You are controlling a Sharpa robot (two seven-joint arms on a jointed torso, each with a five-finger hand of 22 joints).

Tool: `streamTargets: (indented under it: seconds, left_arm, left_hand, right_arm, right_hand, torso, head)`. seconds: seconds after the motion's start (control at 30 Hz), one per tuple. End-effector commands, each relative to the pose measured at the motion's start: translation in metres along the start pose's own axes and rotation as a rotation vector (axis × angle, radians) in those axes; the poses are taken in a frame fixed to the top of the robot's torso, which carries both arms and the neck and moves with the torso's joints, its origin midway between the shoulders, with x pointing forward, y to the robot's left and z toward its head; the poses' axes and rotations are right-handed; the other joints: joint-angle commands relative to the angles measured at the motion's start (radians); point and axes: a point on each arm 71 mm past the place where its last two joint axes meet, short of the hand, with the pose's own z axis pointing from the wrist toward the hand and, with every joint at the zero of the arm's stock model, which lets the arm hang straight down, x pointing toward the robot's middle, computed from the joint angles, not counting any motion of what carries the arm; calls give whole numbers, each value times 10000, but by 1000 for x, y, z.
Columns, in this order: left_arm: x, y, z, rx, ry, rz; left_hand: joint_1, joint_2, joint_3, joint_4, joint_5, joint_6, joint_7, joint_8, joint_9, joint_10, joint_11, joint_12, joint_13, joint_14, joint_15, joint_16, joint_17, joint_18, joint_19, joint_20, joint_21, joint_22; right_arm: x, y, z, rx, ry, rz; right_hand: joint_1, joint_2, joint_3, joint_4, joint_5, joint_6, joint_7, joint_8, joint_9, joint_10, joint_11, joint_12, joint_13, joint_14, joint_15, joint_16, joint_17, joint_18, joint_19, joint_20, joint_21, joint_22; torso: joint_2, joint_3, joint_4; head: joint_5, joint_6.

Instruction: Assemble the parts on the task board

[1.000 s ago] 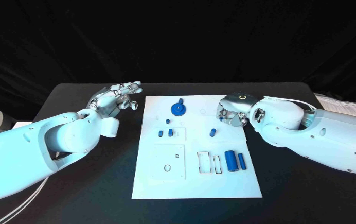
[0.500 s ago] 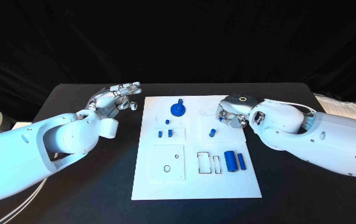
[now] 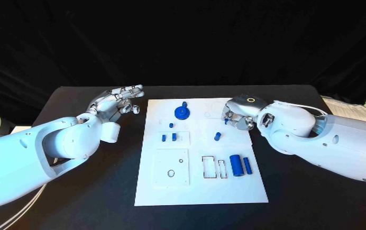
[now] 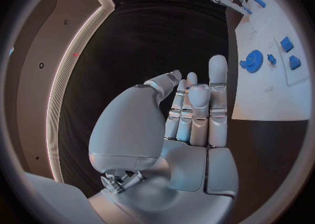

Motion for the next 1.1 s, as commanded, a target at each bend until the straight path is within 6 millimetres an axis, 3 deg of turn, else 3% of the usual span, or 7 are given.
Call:
streamTargets:
  seconds: [0.03, 0.23, 0.53, 0.8, 1.1]
  left_arm:
    - [1, 0, 0, -16, 100, 3]
    - [1, 0, 0, -25, 94, 5]
    - [2, 0, 1, -23, 137, -9]
    - [3, 1, 2, -25, 190, -26]
    - [5, 1, 2, -26, 238, -42]
  left_hand:
    - [-42, 62, -27, -19, -49, -69, 22, -19, -14, -88, 12, 62, 13, -69, 7, -41, -22, 180, -56, -1, -72, -19]
    - [-48, 61, -36, -20, -49, -81, 26, -21, -14, -106, 16, 74, 15, -78, 11, -46, -39, 180, -58, 2, -79, -24]
    - [-52, 60, -42, -22, -48, -91, 30, -22, -14, -122, 20, 83, 16, -88, 15, -53, -59, 179, -60, 5, -86, -28]
    - [-59, 60, -55, -27, -47, -112, 37, -23, -13, -155, 27, 105, 19, -98, 22, -51, -66, 179, -65, 10, -98, -36]
    - [-62, 58, -63, -31, -47, -125, 41, -24, -14, -172, 31, 117, 22, -103, 25, -50, -71, 178, -67, 13, -105, -41]
  right_arm:
    - [-4, 3, -1, -39, -191, 117]
    - [-14, 9, -5, -226, -450, 339]
    - [-30, 48, -10, -1276, -970, 707]
    - [-31, 92, -9, -2470, -1114, 1093]
    - [-5, 126, -7, -3259, -569, 1539]
  right_hand:
    - [-121, 4, 41, -11, 45, 59, 2, 50, 15, 104, -64, 37, -2, 774, -39, -6, 1209, 49, 73, -45, 39, 492]
    - [-127, 3, 43, -15, 44, 62, 3, 51, 17, 108, -64, 39, -3, 775, -39, -5, 1210, 46, 79, -43, 48, 506]
    - [-138, -10, 45, -33, 46, 71, 16, 50, 21, 122, -55, 42, -8, 776, -38, 4, 1220, 45, 81, -37, 50, 508]
    - [-135, -14, 60, -65, 51, 77, 31, 47, 25, 131, -46, 42, -15, 778, -30, 14, 1230, 43, 85, -30, 55, 514]
    - [-138, -16, 63, -77, 52, 80, 41, 46, 27, 129, -39, 39, -20, 777, -26, 10, 1225, 47, 78, -27, 43, 498]
  torso:
    - [3, 2, -7]
    - [1, 0, 7]
    - [1, -1, 14]
    - [-9, -14, 0]
    - [9, -10, 1]
  head:
    - [19, -14]
    - [18, -9]
    - [105, -21]
    - [391, -115]
    - [799, -305]
